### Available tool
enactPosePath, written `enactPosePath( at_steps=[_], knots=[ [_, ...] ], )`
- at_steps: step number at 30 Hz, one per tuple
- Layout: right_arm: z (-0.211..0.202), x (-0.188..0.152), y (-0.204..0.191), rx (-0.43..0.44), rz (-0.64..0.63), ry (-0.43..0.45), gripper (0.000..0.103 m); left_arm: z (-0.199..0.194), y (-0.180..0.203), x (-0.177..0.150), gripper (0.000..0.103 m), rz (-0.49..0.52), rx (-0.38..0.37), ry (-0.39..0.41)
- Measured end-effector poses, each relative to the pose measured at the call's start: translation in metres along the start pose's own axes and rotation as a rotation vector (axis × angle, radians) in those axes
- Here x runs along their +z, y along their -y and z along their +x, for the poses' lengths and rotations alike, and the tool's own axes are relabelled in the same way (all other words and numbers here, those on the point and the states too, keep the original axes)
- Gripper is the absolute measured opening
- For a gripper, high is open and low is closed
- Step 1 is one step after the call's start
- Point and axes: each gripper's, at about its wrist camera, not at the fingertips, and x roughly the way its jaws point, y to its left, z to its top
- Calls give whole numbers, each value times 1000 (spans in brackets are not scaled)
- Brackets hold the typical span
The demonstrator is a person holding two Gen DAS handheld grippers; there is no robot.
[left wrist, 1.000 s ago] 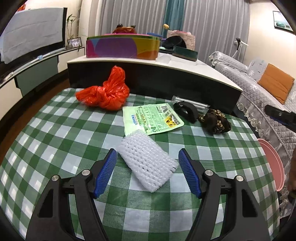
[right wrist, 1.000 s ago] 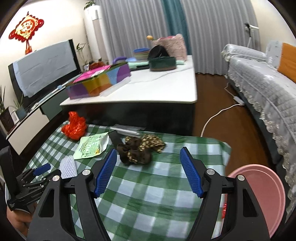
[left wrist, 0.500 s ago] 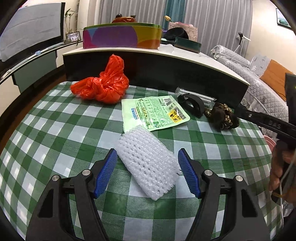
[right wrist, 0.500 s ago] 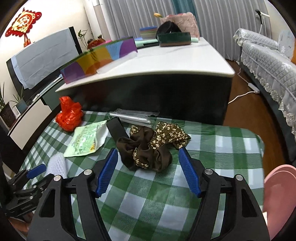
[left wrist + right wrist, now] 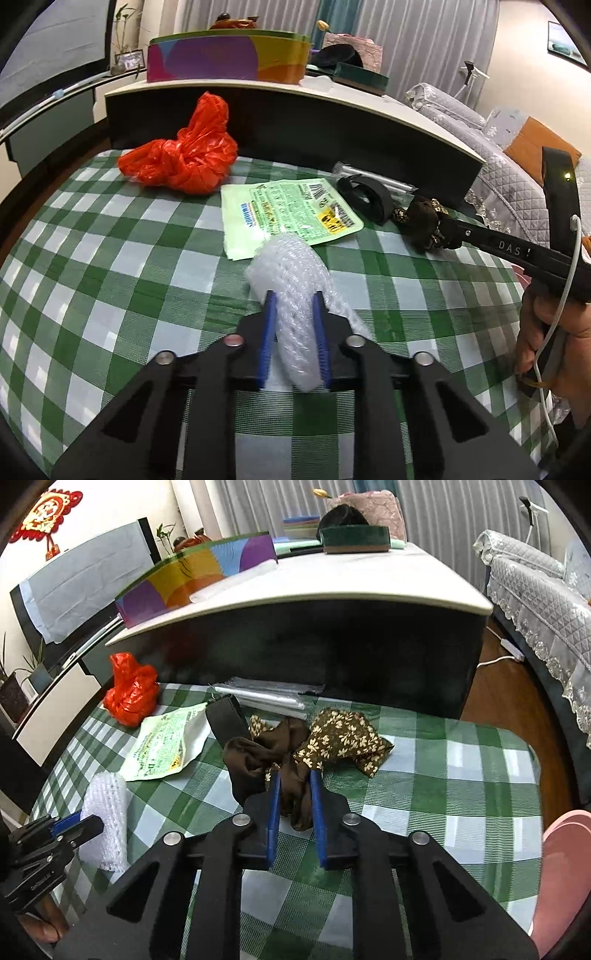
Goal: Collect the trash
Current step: 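Grasp the white bubble foam net with the left gripper while the right gripper grasps the brown cloth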
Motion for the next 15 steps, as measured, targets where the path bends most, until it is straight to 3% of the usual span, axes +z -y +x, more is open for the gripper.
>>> enactPosePath(
  at_steps=[15],
  knots=[
    [-83, -4, -2, -33, -19, 88, 10, -40, 25, 10, 18, 53, -43, 115]
  ],
)
